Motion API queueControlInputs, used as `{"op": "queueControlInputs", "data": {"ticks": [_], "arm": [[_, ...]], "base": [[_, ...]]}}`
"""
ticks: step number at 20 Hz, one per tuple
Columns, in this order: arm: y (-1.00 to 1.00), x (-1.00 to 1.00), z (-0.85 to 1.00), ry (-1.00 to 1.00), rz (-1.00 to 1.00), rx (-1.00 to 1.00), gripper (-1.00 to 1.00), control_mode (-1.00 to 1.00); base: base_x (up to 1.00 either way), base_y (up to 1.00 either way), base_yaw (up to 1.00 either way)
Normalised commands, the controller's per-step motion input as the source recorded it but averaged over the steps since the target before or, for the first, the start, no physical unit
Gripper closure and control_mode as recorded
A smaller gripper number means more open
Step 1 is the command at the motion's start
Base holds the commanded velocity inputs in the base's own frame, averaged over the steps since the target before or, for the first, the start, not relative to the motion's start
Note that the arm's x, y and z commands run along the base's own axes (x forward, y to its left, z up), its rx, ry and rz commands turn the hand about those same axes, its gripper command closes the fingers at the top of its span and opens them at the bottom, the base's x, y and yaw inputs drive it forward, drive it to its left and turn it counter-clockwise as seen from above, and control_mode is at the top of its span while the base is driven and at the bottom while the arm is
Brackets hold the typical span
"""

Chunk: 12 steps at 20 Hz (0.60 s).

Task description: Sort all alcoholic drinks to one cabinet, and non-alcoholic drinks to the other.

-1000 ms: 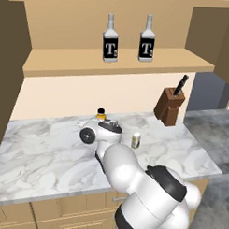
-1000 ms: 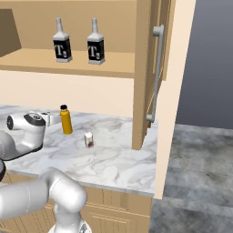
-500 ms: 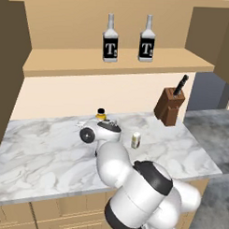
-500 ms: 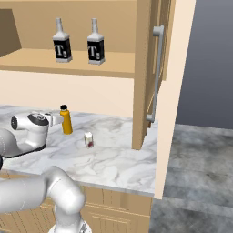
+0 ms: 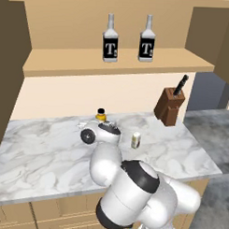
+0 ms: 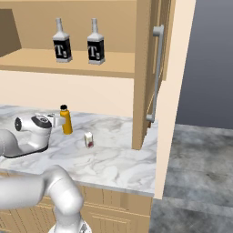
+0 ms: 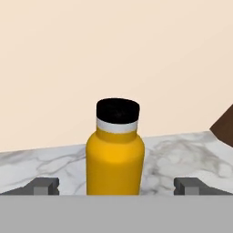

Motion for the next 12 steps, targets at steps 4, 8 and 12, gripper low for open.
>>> {"op": "queueControlInputs", "data": {"ticks": [4, 8, 12], "arm": [[-0.03, 0.15, -0.06, 0.00, 0.00, 0.05, -1.00, -1.00], [-0.07, 0.14, -0.04, 0.00, 0.00, 0.06, -1.00, -1.00], [-0.06, 0.12, -0.05, 0.00, 0.00, 0.05, -1.00, -1.00]], "base": [[0.00, 0.00, 0.00], [0.00, 0.00, 0.00], [0.00, 0.00, 0.00]]}}
